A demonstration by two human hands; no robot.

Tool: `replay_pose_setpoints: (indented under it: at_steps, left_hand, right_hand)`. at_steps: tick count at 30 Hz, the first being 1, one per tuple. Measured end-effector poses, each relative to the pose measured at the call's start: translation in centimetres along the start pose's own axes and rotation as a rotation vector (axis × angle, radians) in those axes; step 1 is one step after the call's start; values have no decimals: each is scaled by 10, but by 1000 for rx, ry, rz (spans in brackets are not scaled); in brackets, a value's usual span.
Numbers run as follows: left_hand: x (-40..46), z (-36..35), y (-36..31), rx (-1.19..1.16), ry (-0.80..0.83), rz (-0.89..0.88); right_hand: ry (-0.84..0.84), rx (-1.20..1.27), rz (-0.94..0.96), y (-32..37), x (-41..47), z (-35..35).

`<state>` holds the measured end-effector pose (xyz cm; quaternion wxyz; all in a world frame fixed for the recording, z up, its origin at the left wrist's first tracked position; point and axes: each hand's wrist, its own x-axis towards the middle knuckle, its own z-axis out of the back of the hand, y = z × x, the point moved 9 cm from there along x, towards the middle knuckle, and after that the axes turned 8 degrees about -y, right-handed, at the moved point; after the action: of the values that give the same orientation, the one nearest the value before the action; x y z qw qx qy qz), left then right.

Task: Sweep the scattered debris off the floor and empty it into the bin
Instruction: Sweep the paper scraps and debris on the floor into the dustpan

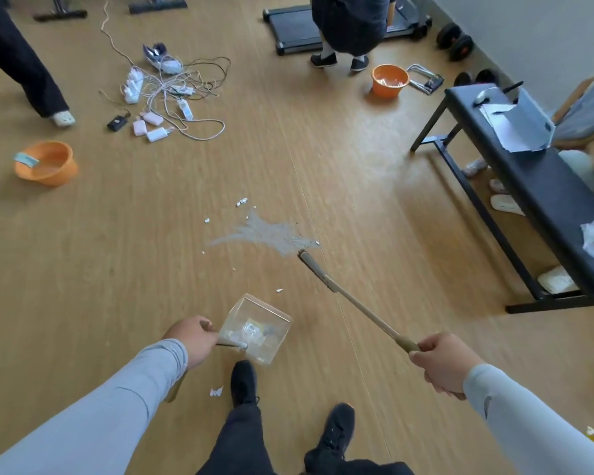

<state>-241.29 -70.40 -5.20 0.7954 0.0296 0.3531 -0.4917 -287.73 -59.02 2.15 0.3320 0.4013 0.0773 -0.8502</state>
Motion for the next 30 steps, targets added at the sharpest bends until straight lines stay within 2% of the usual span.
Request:
replay_pose_setpoints:
  at_steps: [3,6,9,13,17,21,23,26,29,30]
  left_hand:
    - [30,11,-2,-1,29,-30]
    - [58,17,-7,40,61,-93]
    - [79,24,-16,59,73,-138]
    - [102,21,-24,117,97,-181]
    - [125,5,-31,224,85,-227]
    - [140,1,-48,272,48,-265]
    - [143,1,-50,281,44,-262]
    - [145,0,-46,287,45,-252]
    - [146,-1,-44,272,50,-256]
    - [147,0,-44,267,50,-255]
  right_hand:
    - [19,71,-45,12,-13,-20]
    - [134,156,-131,40,-20,-46]
    - [119,262,-143,85,-3,-57]
    - [93,161,-149,130,28,-82]
    - [141,71,-133,156,63,-121]
    - [162,-44,22,189,73,-153]
    - [209,-125,34,186,62,-164]
    - [360,35,-144,157,43,-146]
    - [344,192,-167,134,28,-92]
    - [325,171,-158,131,21,-81]
